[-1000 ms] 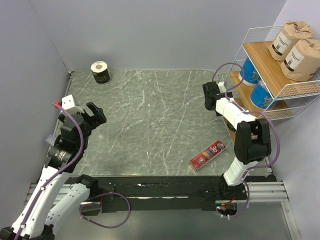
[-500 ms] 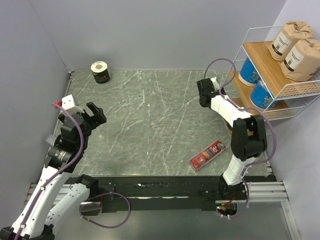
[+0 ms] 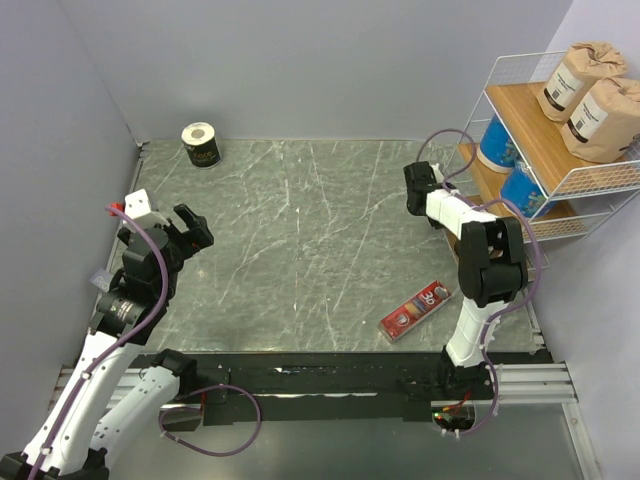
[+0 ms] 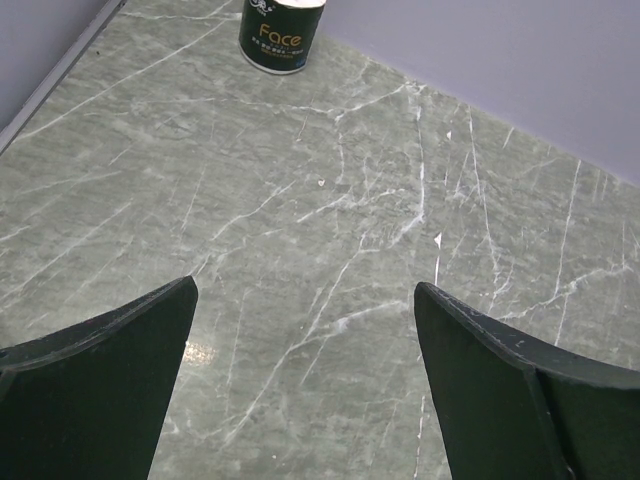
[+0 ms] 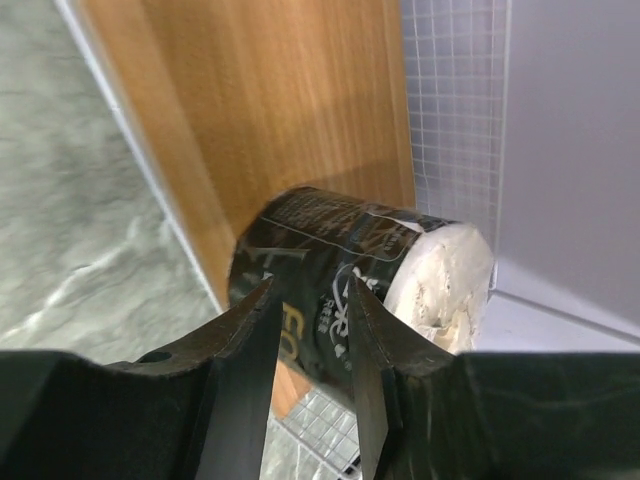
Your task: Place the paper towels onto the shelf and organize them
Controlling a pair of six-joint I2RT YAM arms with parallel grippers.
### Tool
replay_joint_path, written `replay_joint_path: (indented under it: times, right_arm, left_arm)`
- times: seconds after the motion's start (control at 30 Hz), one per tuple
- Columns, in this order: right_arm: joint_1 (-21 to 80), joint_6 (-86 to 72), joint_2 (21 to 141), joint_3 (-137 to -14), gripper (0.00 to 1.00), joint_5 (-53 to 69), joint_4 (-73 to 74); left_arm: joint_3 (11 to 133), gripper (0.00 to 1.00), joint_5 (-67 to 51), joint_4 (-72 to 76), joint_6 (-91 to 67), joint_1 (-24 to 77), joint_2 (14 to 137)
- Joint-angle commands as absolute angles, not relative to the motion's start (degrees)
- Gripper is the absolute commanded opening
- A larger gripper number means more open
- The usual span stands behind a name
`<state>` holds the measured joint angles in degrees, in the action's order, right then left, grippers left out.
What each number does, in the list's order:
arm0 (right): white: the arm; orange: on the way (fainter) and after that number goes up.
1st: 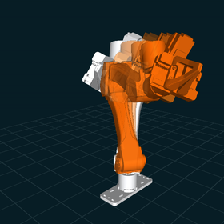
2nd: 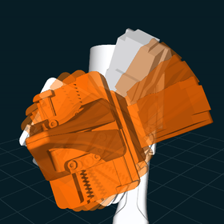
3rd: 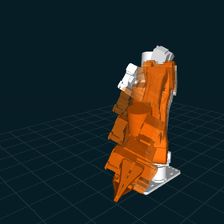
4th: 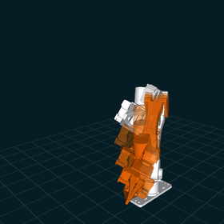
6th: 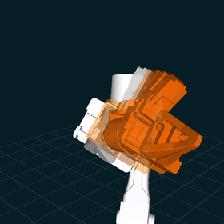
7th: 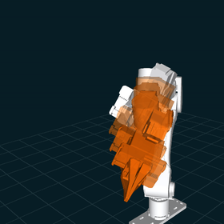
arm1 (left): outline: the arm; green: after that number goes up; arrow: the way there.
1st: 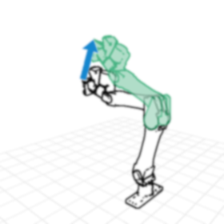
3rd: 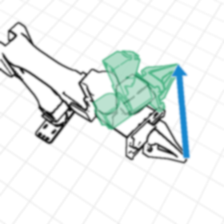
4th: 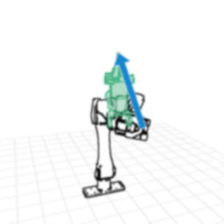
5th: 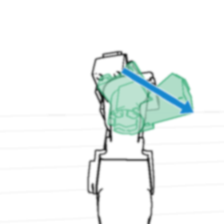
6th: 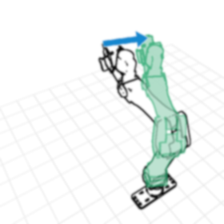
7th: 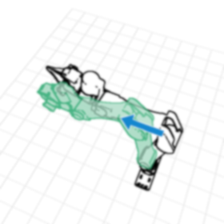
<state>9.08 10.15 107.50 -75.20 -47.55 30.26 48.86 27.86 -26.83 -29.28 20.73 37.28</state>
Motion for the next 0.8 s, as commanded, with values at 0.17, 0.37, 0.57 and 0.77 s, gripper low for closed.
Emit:
replay_joint_path:
  times: [0.17,0.37,0.57,0.77]
  right_arm:
    - [5.80,9.05,107.23,-71.46,0.38,-48.69,29.01]
    - [4.31,9.67,106.00,-69.00,0.36,-49.39,26.89]
    - [3.87,9.93,105.47,-69.00,0.35,-49.83,26.63]
    - [4.65,10.19,104.42,-68.91,0.34,-48.96,26.54]
  left_arm:
    - [48.78,0.96,28.21,-24.78,-28.39,21.01,37.79]
    - [48.87,0.96,28.30,-24.79,-28.48,21.00,38.14]
    - [48.69,0.97,28.74,-24.79,-28.39,21.01,37.97]
    - [48.87,0.96,28.92,-24.96,-28.48,21.01,38.23]
